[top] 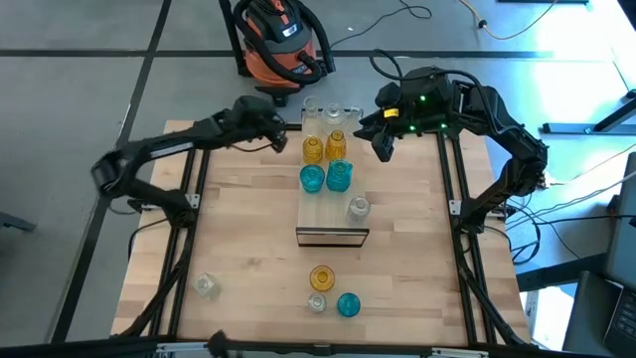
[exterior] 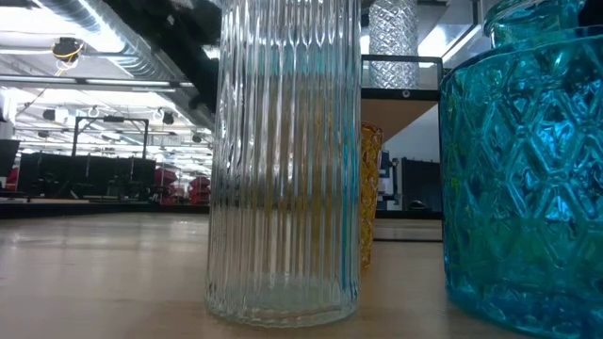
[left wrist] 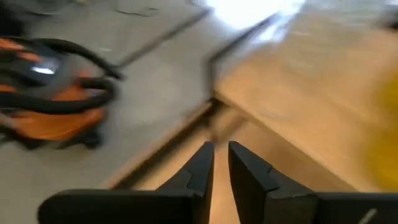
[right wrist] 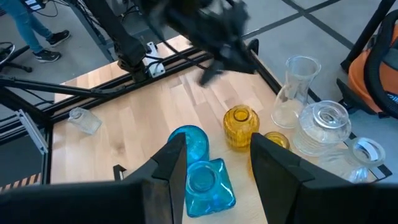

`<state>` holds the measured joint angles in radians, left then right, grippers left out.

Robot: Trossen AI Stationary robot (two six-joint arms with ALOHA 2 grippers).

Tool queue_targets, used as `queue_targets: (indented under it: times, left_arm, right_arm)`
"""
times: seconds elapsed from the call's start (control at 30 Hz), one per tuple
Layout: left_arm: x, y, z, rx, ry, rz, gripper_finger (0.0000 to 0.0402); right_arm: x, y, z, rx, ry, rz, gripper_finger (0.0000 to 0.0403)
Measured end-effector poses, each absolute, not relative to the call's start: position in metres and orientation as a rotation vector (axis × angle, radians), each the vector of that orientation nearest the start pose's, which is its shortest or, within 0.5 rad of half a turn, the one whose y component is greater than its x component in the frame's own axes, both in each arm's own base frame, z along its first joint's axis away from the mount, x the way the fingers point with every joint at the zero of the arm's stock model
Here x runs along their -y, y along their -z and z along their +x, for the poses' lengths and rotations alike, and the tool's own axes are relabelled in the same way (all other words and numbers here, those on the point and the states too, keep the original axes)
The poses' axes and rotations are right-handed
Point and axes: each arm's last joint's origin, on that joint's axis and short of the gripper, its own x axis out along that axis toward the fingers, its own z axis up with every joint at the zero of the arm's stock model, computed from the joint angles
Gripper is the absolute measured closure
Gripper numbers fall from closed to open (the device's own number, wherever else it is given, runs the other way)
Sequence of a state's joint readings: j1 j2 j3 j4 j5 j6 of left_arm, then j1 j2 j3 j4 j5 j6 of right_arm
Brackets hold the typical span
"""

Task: Sort vases onto shelf
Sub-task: Put the transparent vase on the shelf aligned with the other transparent vase

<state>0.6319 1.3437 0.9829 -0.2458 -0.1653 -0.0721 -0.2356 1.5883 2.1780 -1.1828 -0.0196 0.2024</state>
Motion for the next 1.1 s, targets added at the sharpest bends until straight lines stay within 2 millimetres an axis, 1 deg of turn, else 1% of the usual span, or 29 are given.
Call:
queue_targets:
  times: [0.07,0.17,0.27,0.33,0.4,0.47,0.53,0.63,0.73,0.8,0.87,0.97,1.1]
  left_arm:
    - [-0.156,-0.29,0.216,-0.585,-0.644,-0.291,0.0373]
    - [-0.121,-0.306,0.189,-0.619,-0.361,-0.521,0.0393]
    - [-0.08,-0.317,0.162,-0.697,-0.084,-0.735,0.0399]
    - [-0.054,-0.322,0.145,-0.762,0.06,-0.828,0.0398]
    - [-0.033,-0.326,0.133,-0.82,0.142,-0.872,0.0399]
    - [-0.017,-0.327,0.124,-0.893,0.162,-0.937,0.04]
    - [-0.003,-0.327,0.12,-0.966,0.17,-1.02,0.04]
    - [0.016,-0.326,0.121,-1.093,0.16,-1.129,0.04]
    - [0.034,-0.321,0.127,-1.247,0.102,-1.221,0.04]
    - [0.045,-0.317,0.13,-1.342,0.056,-1.247,0.04]
    - [0.054,-0.311,0.133,-1.427,-0.001,-1.237,0.04]
    - [0.067,-0.299,0.138,-1.554,-0.062,-1.157,0.0399]
    - [0.083,-0.287,0.146,-1.648,-0.039,-1.018,0.0399]
  right_arm:
    - [0.064,-0.5,0.268,-0.567,0.267,0.265,0.026]
    - [0.064,-0.5,0.268,-0.563,0.259,0.224,0.026]
    - [0.065,-0.502,0.269,-0.547,0.259,0.165,0.026]
    - [0.066,-0.503,0.274,-0.525,0.257,0.122,0.026]
    - [0.07,-0.502,0.279,-0.512,0.251,0.086,0.026]
    - [0.073,-0.501,0.286,-0.497,0.231,0.065,0.026]
    - [0.079,-0.497,0.292,-0.507,0.204,0.076,0.026]
    - [0.085,-0.488,0.302,-0.532,0.163,0.1,0.026]
    - [0.087,-0.48,0.312,-0.557,0.138,0.111,0.026]
    - [0.087,-0.476,0.317,-0.569,0.123,0.118,0.026]
    - [0.087,-0.472,0.322,-0.582,0.097,0.129,0.026]
    - [0.088,-0.466,0.328,-0.601,0.062,0.146,0.026]
    - [0.089,-0.463,0.331,-0.613,0.049,0.153,0.026]
